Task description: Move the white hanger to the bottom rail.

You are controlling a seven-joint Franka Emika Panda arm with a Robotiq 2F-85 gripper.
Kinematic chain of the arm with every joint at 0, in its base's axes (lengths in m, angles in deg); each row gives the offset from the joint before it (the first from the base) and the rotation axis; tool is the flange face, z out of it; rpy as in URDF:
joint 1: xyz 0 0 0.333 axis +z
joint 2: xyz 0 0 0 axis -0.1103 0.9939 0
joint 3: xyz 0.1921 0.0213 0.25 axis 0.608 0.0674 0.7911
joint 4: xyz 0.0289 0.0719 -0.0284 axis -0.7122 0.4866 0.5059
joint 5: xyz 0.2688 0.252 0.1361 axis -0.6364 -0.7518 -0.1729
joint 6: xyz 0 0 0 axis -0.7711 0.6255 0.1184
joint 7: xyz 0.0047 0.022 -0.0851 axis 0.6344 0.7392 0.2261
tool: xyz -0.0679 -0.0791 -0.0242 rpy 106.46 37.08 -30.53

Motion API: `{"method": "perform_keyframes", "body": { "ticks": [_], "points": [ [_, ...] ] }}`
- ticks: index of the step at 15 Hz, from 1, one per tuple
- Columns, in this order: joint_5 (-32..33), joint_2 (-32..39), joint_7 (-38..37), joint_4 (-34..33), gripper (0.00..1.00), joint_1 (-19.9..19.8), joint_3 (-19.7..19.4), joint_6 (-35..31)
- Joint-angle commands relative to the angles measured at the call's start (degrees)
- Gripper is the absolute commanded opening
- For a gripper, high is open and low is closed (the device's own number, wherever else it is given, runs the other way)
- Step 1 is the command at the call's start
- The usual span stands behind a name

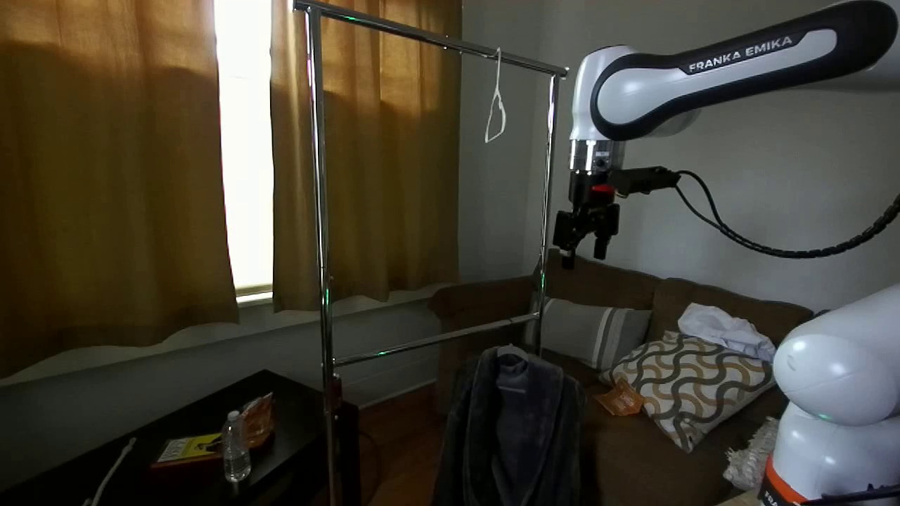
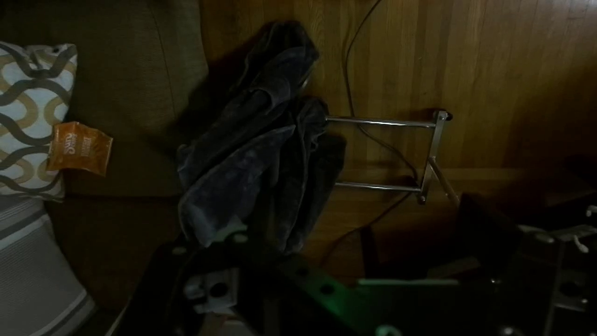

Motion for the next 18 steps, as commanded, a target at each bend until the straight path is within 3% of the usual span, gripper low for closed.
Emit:
{"method": "perform_keyframes", "body": {
  "ticks": [1, 6, 15, 16, 18],
  "points": [
    [2.2, -0.7, -5.5, -2.1, 1.00, -3.0, 0.3, 0.2],
    [8.2, -0.4, -13.1, -8.0, 1.00, -7.8, 2.4, -2.8],
    [23.4, 1.8, -20.5, -14.1, 1.00, -15.1, 8.1, -23.3],
    [20.6, 1.1, -17.8, -13.3, 1.00, -12.4, 6.2, -20.7],
    [20.9, 1.3, -18.1, -13.5, 1.00, -12.8, 6.4, -21.2]
  ]
}}
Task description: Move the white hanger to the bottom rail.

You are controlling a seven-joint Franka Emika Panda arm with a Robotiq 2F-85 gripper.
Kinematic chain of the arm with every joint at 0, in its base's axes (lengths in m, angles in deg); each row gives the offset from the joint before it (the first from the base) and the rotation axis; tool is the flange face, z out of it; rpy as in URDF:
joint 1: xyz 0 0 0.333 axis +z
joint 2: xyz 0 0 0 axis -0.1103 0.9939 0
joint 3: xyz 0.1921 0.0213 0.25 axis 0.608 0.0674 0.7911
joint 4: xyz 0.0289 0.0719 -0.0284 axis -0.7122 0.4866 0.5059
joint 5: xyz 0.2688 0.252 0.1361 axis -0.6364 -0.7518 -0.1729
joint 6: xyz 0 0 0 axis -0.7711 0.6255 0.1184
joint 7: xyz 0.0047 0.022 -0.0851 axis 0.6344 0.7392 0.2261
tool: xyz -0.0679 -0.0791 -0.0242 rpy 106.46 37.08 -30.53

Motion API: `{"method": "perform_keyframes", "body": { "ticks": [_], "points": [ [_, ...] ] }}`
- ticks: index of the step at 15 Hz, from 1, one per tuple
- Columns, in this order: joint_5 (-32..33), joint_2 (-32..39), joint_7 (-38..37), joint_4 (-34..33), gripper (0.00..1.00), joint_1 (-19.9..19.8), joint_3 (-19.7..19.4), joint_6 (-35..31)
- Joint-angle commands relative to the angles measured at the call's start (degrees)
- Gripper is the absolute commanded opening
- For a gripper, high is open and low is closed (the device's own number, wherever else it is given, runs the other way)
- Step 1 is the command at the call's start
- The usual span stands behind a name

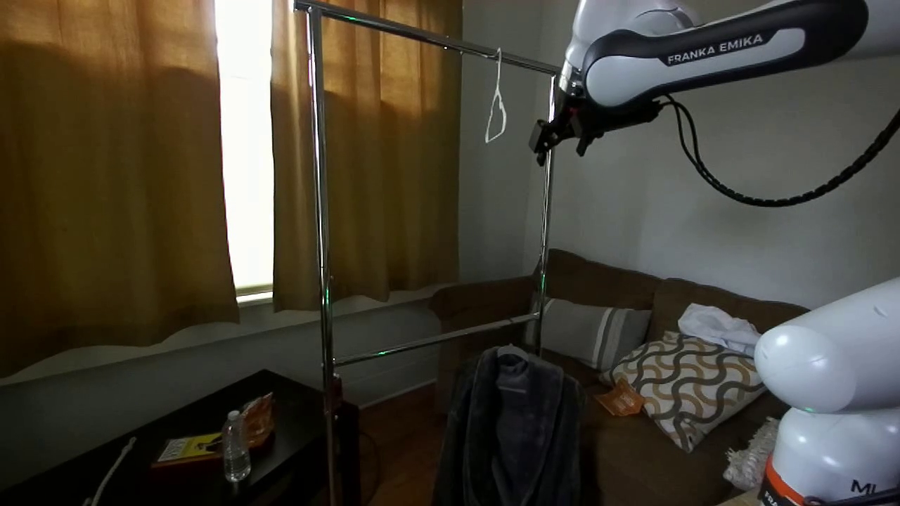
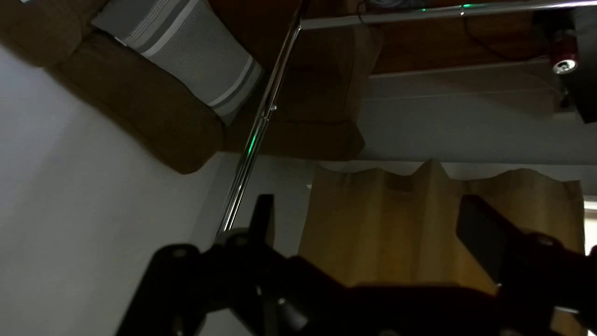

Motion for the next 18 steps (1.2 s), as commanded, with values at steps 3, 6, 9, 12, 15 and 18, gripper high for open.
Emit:
{"method": "perform_keyframes", "body": {
  "ticks": [3, 6, 9, 12, 15, 18],
  "points": [
    [0.2, 0.2, -0.1, -0.3, 1.00, 0.2, -0.1, 0.2],
    [0.2, 0.2, -0.1, -0.3, 1.00, 0.2, -0.2, 0.2],
    [0.2, 2.5, -0.2, -3.0, 1.00, -0.3, -0.5, -3.9],
    [-0.3, 5.5, 0.0, -6.4, 1.00, -0.5, -0.5, -9.2],
    [0.4, 9.2, 1.4, -10.2, 1.00, -0.8, -0.4, -12.7],
    [1.6, 12.9, 2.4, -13.8, 1.00, -1.6, -0.5, -15.9]
  ]
}}
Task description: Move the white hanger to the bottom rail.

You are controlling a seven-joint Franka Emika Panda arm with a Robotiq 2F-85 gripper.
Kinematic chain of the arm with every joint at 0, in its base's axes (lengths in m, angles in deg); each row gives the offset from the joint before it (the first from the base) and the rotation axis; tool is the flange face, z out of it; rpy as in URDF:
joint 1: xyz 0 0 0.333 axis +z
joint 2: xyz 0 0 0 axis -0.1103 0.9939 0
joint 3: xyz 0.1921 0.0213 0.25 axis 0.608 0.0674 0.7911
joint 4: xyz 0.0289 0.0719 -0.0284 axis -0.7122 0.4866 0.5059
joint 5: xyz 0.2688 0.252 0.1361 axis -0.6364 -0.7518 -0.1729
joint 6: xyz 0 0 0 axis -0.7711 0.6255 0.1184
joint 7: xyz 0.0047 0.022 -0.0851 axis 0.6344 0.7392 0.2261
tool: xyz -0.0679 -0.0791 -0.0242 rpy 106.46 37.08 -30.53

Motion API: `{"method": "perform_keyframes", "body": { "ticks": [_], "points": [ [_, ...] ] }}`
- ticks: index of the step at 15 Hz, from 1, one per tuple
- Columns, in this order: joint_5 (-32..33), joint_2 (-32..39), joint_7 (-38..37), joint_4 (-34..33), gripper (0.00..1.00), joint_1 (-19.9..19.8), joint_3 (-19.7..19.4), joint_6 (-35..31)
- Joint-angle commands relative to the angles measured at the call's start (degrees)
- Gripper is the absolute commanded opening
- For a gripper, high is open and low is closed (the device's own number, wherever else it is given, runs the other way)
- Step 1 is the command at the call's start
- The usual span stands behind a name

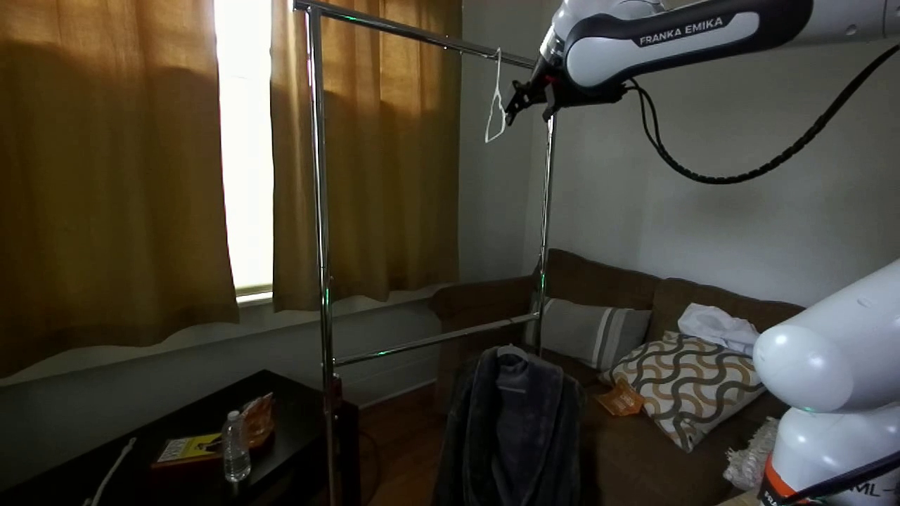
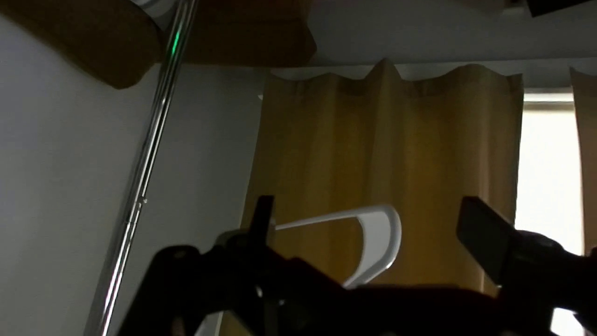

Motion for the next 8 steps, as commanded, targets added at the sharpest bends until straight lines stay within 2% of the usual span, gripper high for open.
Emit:
{"method": "perform_keyframes", "body": {
  "ticks": [1, 8],
  "points": [
    [2.2, 5.7, 1.7, -5.7, 1.00, -1.5, 0.3, -3.3],
    [11.7, 13.6, 1.8, -13.3, 1.00, -4.6, 1.2, -9.7]
  ]
}}
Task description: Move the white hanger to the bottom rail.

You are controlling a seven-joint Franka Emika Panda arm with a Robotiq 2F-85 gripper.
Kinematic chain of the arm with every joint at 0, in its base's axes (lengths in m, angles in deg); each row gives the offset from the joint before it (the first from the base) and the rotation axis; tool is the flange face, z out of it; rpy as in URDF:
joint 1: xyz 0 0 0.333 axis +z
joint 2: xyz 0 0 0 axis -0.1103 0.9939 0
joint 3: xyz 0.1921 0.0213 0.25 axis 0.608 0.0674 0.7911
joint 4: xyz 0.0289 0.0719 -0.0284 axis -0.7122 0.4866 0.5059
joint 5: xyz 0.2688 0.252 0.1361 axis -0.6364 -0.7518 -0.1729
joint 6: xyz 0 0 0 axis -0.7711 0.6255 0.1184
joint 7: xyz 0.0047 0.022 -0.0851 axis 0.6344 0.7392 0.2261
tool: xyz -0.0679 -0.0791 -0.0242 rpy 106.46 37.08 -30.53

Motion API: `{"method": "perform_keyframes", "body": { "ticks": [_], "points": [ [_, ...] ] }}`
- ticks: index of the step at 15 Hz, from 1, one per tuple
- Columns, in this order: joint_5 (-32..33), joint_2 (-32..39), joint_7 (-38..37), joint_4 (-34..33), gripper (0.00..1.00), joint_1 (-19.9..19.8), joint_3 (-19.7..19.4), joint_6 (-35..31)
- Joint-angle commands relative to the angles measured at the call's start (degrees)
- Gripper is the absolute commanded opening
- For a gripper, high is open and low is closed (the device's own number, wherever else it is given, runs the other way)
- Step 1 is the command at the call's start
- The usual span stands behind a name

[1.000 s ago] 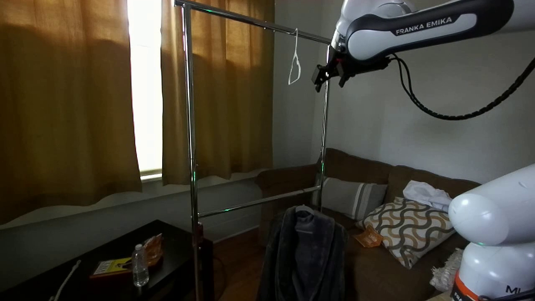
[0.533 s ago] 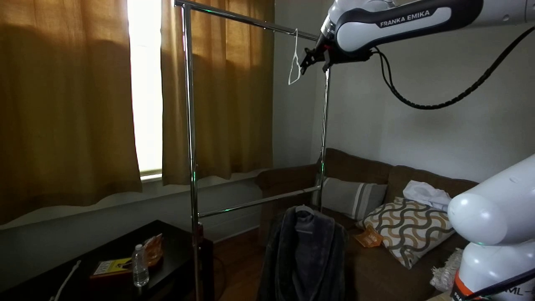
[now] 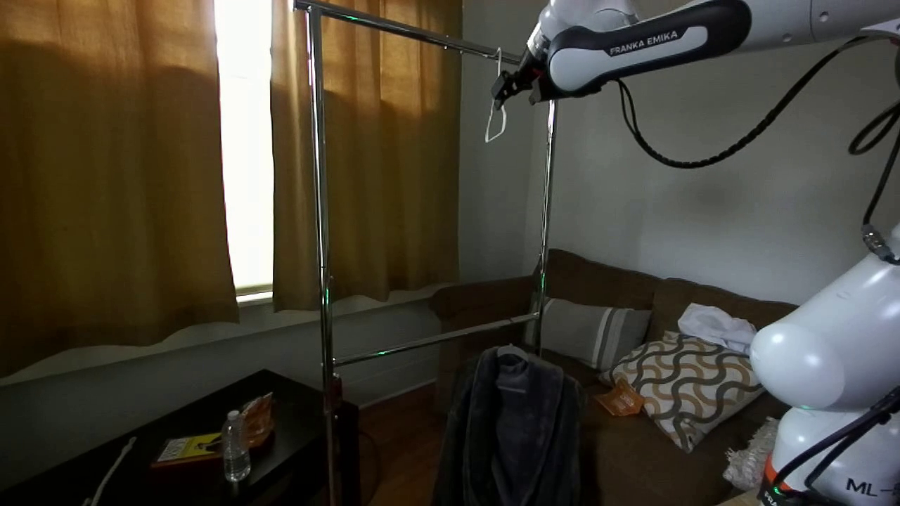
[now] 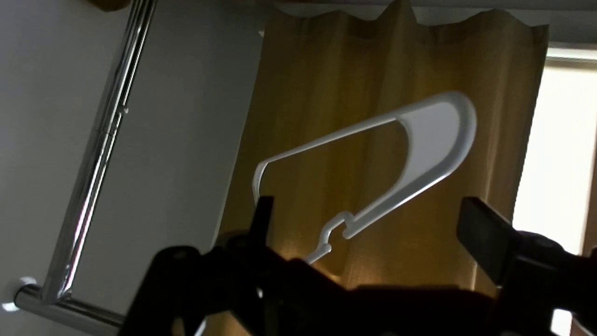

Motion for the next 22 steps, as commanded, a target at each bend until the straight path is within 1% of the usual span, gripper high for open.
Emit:
{"method": "perform_keyframes", "body": {
  "ticks": [1, 4, 7, 8, 12, 14, 17, 22],
  "points": [
    [6.6, 4.4, -0.5, -4.5, 1.00, -2.0, 1.1, -3.3],
    [12.8, 6.6, -2.8, -6.6, 1.00, -3.4, 1.3, -6.6],
    [19.7, 8.7, -6.9, -8.8, 1.00, -4.1, 1.0, -8.1],
    [21.2, 9.1, -8.2, -9.3, 1.00, -6.1, 2.4, -8.6],
    [28.8, 11.7, -14.4, -12.4, 1.00, -8.2, 3.4, -10.7],
    [32.7, 12.9, -19.2, -14.0, 1.00, -9.2, 4.2, -10.6],
    [37.7, 14.9, -26.0, -16.4, 1.00, -9.9, 5.6, -8.4],
    [43.2, 18.4, -35.3, -19.2, 1.00, -9.2, 7.0, -6.5]
  ]
}}
